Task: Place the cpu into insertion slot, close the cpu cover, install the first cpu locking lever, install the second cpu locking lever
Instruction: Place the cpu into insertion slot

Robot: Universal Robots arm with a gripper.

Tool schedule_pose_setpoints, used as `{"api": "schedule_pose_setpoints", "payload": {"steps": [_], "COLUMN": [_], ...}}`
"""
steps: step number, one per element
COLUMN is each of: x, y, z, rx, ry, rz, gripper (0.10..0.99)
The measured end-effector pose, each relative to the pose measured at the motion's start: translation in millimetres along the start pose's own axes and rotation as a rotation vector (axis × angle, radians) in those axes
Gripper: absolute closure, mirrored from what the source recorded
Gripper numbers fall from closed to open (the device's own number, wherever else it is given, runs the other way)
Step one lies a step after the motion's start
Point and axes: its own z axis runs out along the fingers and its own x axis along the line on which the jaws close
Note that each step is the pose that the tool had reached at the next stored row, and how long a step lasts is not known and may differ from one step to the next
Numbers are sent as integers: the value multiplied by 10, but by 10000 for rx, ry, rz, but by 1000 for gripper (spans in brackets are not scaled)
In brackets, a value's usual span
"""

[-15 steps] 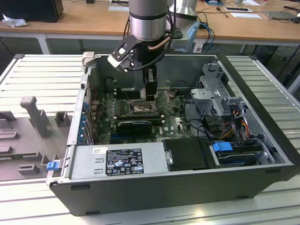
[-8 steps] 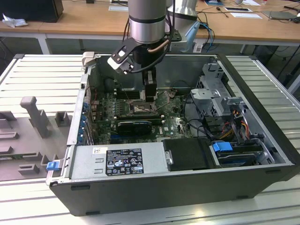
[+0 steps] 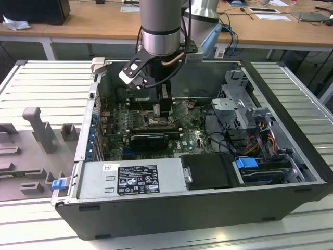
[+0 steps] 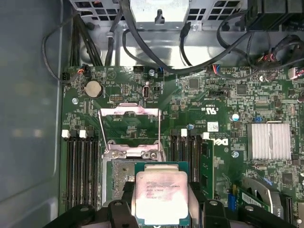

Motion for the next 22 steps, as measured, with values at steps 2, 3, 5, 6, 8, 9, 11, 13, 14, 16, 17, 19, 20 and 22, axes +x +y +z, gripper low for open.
{"api": "schedule_pose_setpoints", "payload": {"steps": [2,3,5,6,8,9,11,13,14,16,17,19,20,22], "x": [0,0,0,-1,-1,-1,-1,0,-1,0,-1,-1,-1,-1], "y": [-21,-27,-32,-33,-34,-35,-35,-35,-36,-41,-46,-52,-52,-55], "z": [12,18,27,31,34,34,34,35,38,46,54,65,69,73], "rx": [-2,-1,-1,0,-1,-1,0,-1,-2,-3,-1,-1,0,-1], "ry": [-1,-2,-2,-4,-2,-2,-3,-2,-1,1,-1,-2,-3,-3], "rz": [-1,-1,-2,-3,-2,-1,-1,-1,-1,1,-1,-1,-3,-1], "gripper": [557,557,557,557,557,557,557,557,557,557,557,557,557,557]}}
